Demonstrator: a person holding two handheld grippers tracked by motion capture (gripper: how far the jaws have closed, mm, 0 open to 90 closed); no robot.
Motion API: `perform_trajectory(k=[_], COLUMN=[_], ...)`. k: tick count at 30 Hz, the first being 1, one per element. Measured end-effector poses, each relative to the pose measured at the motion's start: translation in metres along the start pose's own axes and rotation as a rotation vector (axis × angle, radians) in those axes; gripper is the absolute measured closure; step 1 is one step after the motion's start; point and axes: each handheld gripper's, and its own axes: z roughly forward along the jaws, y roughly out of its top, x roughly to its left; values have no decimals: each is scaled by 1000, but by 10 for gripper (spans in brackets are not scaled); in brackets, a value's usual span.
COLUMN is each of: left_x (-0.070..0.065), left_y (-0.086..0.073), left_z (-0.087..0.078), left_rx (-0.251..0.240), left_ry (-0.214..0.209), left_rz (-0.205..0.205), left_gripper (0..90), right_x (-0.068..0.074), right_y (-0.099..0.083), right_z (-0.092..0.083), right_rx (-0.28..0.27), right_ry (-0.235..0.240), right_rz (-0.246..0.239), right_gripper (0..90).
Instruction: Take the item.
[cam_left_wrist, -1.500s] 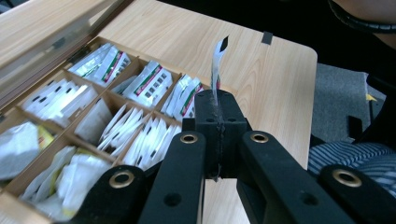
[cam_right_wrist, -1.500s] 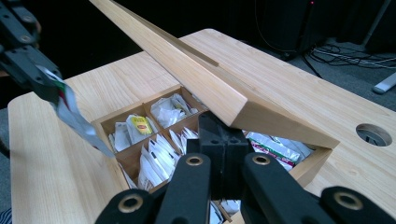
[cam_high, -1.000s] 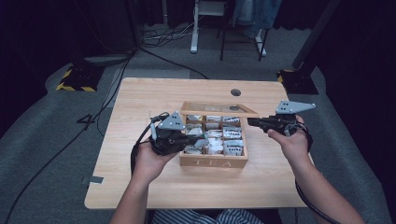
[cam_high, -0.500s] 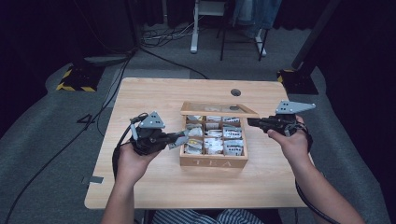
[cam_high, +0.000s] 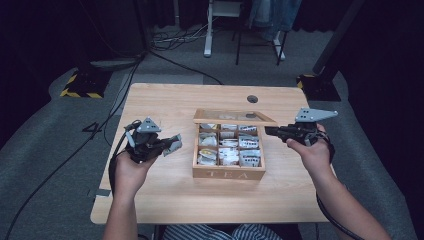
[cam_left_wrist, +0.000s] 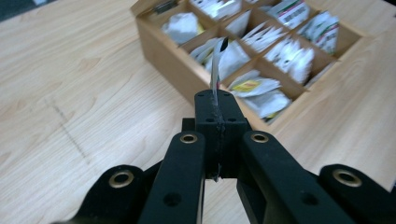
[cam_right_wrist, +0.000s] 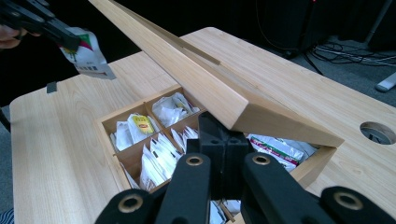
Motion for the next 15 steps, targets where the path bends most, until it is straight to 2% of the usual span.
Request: perform_trajectory(k=[8, 15], left_x=[21, 34], left_y=[-12, -21], left_z=[15, 34], left_rx=[27, 77], left_ry=[6, 23], left_rz=[-69, -98], left_gripper=[898, 899], right_x=[-1, -2], right_y=[0, -1], right_z=[-1, 0], right_rx=[3, 7], right_ry=[-2, -6], right_rz=[3, 4], right_gripper=[900, 900])
